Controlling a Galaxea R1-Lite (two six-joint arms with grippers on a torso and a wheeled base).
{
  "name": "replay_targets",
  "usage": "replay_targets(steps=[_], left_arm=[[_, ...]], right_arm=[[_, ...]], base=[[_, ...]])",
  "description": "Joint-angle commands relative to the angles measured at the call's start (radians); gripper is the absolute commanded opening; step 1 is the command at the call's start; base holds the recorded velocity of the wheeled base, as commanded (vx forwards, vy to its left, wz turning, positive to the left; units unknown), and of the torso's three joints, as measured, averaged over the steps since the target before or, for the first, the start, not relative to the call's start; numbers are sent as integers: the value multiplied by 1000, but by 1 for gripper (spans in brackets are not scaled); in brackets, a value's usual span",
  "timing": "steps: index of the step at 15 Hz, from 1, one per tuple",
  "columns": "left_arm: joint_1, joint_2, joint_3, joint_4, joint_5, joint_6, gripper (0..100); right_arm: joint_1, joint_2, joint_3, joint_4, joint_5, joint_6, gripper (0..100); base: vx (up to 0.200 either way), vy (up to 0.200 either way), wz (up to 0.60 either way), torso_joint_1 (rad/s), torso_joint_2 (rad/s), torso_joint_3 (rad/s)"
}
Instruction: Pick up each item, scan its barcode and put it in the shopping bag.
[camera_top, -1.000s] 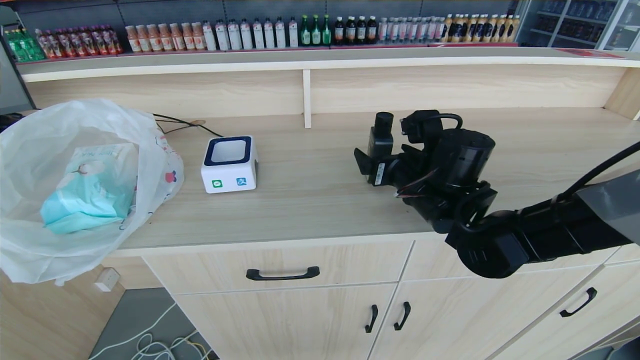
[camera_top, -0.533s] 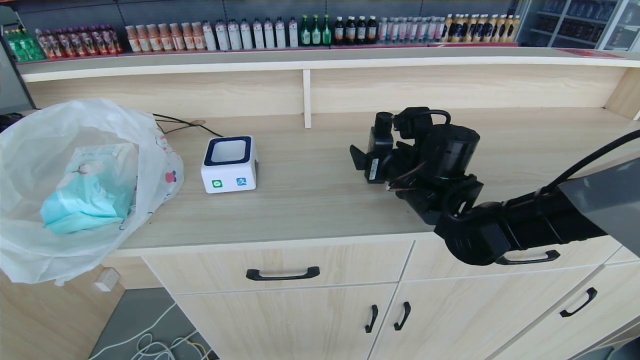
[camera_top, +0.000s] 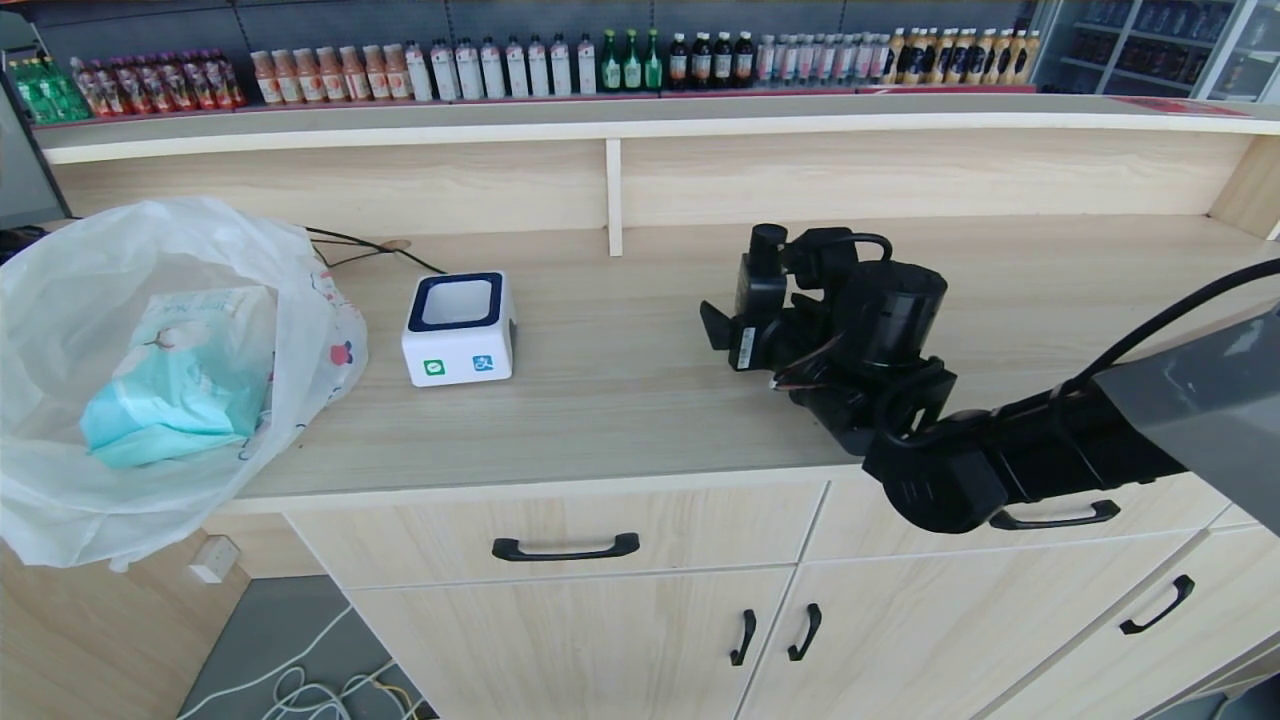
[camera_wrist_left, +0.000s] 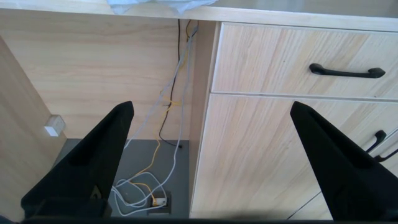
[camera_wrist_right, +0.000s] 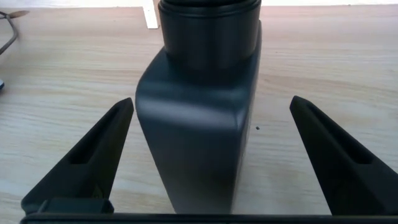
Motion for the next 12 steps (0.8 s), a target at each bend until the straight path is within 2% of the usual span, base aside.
replay_targets(steps=[1,12], left_arm=[[0,0,0,0,0,0,100],[0,0,0,0,0,0,100]], right_arm=[[-8,9,-1,-2,0,1,100],[-40,43,-44,-5,4,2,100]], base=[[0,0,0,0,0,0],[0,0,0,0,0,0]])
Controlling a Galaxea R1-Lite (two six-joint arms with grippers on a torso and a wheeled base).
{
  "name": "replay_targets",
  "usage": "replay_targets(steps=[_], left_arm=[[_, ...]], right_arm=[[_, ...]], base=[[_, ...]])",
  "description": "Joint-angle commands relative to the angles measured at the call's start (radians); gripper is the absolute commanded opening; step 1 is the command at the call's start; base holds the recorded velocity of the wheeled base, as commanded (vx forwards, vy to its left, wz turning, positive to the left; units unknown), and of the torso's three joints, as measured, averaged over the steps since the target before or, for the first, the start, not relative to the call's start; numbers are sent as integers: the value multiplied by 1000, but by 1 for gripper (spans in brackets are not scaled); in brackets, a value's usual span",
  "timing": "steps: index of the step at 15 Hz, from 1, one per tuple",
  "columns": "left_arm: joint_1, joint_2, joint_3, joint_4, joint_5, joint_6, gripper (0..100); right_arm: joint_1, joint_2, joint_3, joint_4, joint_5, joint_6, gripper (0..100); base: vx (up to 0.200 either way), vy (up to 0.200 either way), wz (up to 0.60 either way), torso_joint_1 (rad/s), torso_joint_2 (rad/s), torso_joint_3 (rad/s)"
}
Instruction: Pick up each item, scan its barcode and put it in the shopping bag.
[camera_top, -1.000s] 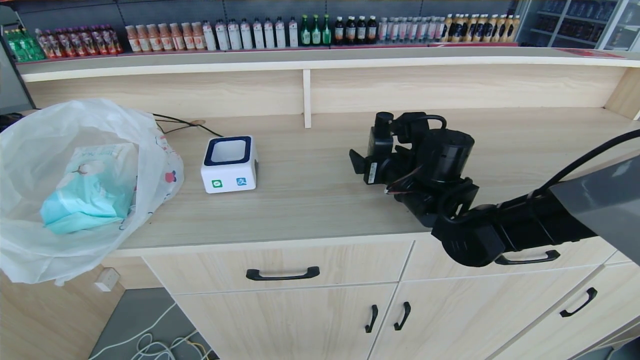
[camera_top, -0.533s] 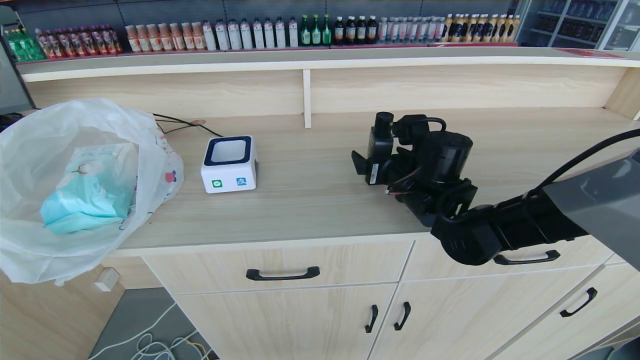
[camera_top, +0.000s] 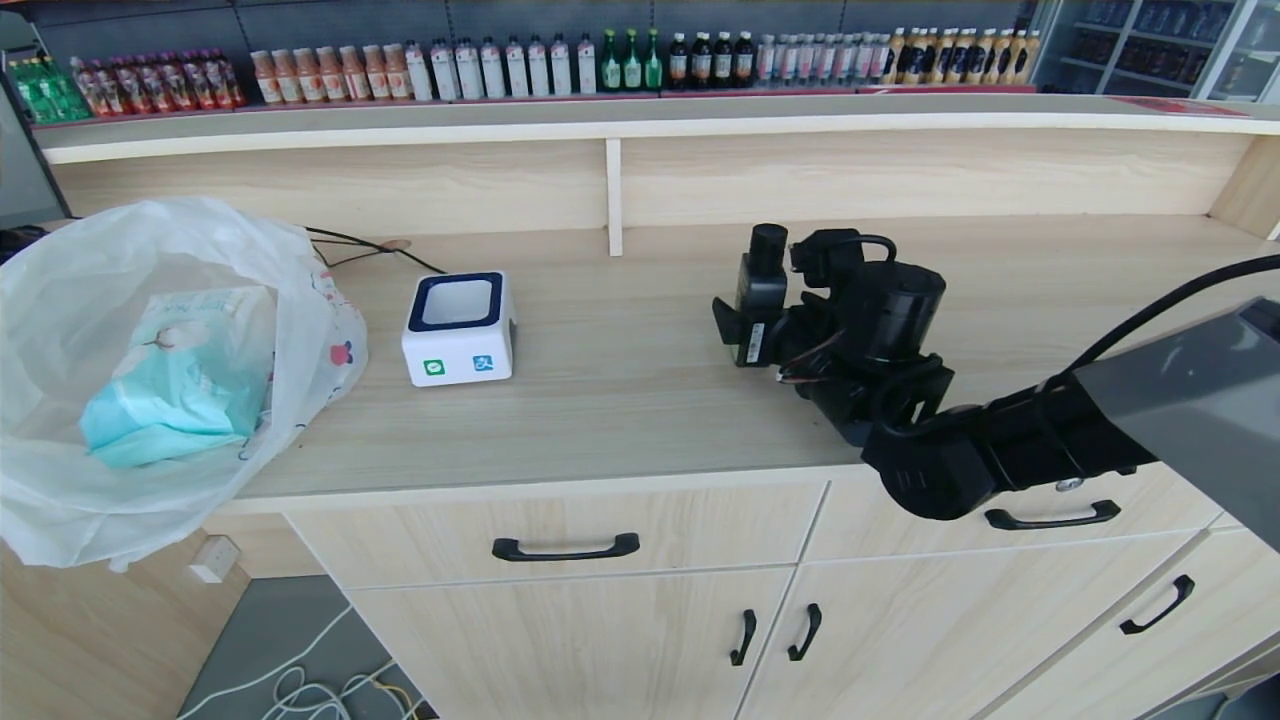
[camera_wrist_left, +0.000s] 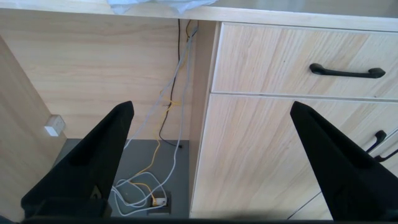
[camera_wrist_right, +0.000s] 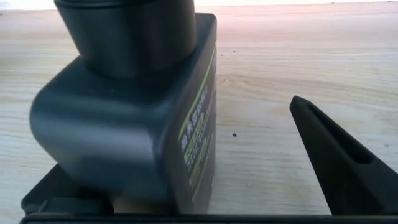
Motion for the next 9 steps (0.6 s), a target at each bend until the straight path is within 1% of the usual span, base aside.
replay_targets(steps=[1,2,3,9], left_arm=[[0,0,0,0,0,0,100],[0,0,0,0,0,0,100],[0,0,0,0,0,0,100],[0,0,0,0,0,0,100]], right_arm=[[-1,7,-8,0,0,0,100],[-1,8,-10,0,-2,0,100],[-1,10,-11,0,-2,-1,0],[3,-1,-24,-10,-2,-3,0]], base=[[0,0,0,0,0,0],[0,0,0,0,0,0],[0,0,0,0,0,0],[0,0,0,0,0,0]])
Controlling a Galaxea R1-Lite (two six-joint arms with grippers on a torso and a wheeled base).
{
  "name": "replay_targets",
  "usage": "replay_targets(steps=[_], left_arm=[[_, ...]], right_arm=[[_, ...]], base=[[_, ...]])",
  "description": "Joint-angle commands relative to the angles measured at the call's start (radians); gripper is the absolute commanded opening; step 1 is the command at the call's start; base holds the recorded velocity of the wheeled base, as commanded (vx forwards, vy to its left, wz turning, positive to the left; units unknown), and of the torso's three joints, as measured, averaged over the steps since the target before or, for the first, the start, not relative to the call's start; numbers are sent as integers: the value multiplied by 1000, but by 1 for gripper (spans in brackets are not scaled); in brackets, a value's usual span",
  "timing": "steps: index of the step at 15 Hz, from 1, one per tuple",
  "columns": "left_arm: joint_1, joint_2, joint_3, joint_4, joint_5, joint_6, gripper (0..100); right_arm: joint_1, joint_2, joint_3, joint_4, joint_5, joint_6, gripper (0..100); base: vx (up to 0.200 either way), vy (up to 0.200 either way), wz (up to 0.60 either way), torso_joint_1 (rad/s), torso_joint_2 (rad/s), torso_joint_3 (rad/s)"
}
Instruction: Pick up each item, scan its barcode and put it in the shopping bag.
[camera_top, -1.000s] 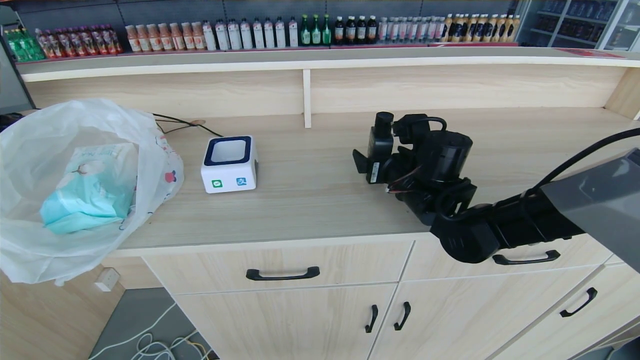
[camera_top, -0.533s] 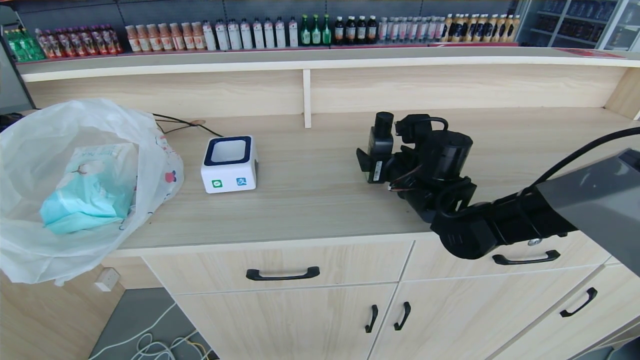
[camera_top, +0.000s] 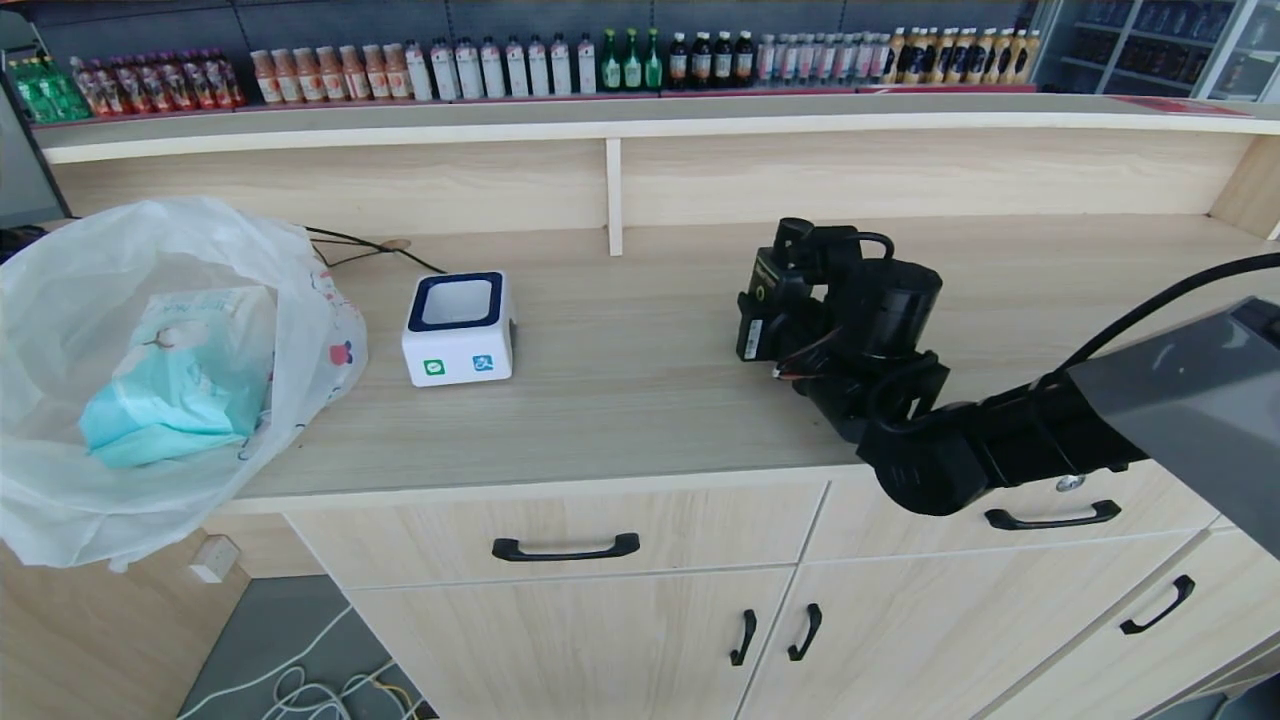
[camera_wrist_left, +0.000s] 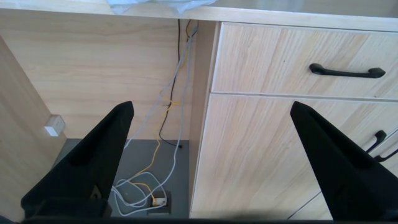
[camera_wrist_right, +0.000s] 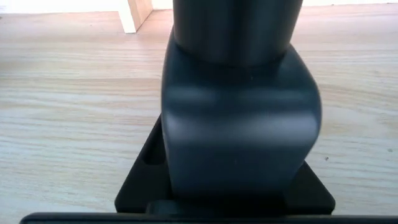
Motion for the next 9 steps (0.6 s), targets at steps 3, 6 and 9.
replay_targets(steps=[3,6,9], left_arm=[[0,0,0,0,0,0,100],[0,0,0,0,0,0,100],[0,0,0,0,0,0,100]], right_arm=[[3,-11,19,-57,1,-2,0],[7,-56,142,-152,29,-7,0],[20,-169,319,-264,40,-22,0]], base=[[0,0,0,0,0,0],[0,0,0,0,0,0],[0,0,0,0,0,0]])
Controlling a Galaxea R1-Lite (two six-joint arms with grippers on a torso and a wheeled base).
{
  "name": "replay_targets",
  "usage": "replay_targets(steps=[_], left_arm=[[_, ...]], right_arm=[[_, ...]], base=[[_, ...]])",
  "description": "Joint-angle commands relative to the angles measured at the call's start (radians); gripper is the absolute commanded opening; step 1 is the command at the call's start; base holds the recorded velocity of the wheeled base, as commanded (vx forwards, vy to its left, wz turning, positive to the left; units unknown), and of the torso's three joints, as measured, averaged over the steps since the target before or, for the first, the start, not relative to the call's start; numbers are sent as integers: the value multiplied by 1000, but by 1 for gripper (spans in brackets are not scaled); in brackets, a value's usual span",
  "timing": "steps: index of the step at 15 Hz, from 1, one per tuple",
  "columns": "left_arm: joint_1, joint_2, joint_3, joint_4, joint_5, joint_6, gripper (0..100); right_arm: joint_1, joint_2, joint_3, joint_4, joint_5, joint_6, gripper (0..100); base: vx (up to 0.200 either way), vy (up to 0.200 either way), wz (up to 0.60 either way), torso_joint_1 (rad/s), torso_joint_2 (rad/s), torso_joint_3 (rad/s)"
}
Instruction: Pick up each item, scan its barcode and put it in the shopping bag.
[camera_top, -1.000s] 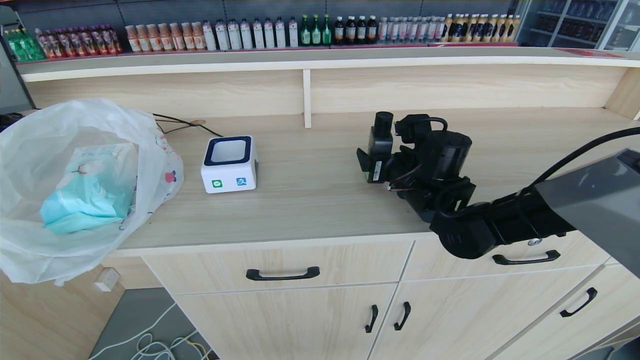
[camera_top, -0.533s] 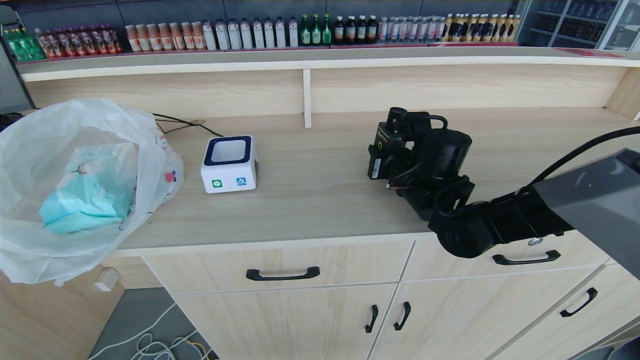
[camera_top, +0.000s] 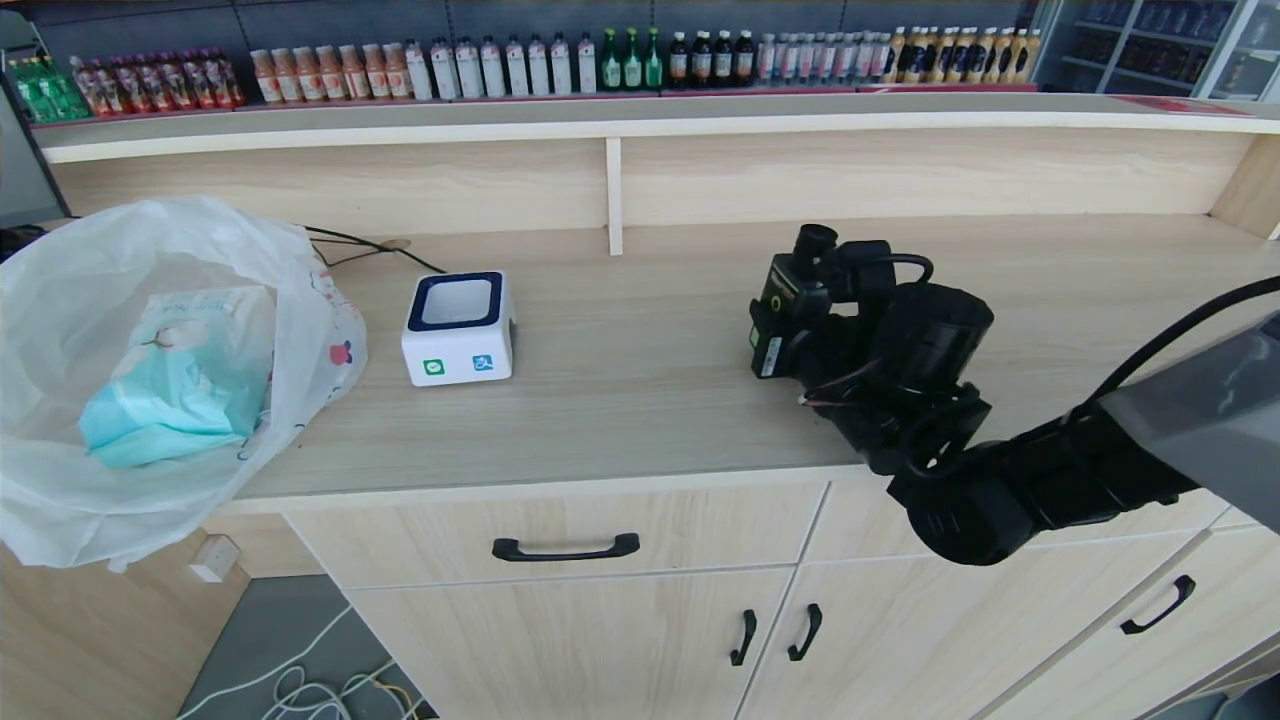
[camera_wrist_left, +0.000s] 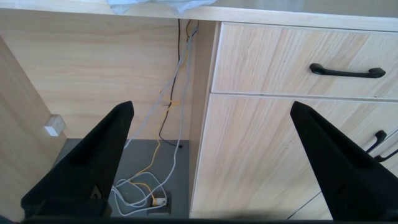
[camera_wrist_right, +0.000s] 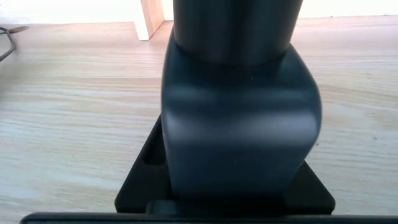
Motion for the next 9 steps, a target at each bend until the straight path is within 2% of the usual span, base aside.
replay_targets(steps=[1,4,9], left_arm=[[0,0,0,0,0,0,100],[0,0,0,0,0,0,100],[0,0,0,0,0,0,100]], right_arm=[[16,-136,162,-86,8,-14,0],[22,-278,301,-123,46,-63,0],[61,-456,407,-124,54,-77,0]], base=[[0,0,0,0,0,0],[0,0,0,0,0,0],[0,0,0,0,0,0]])
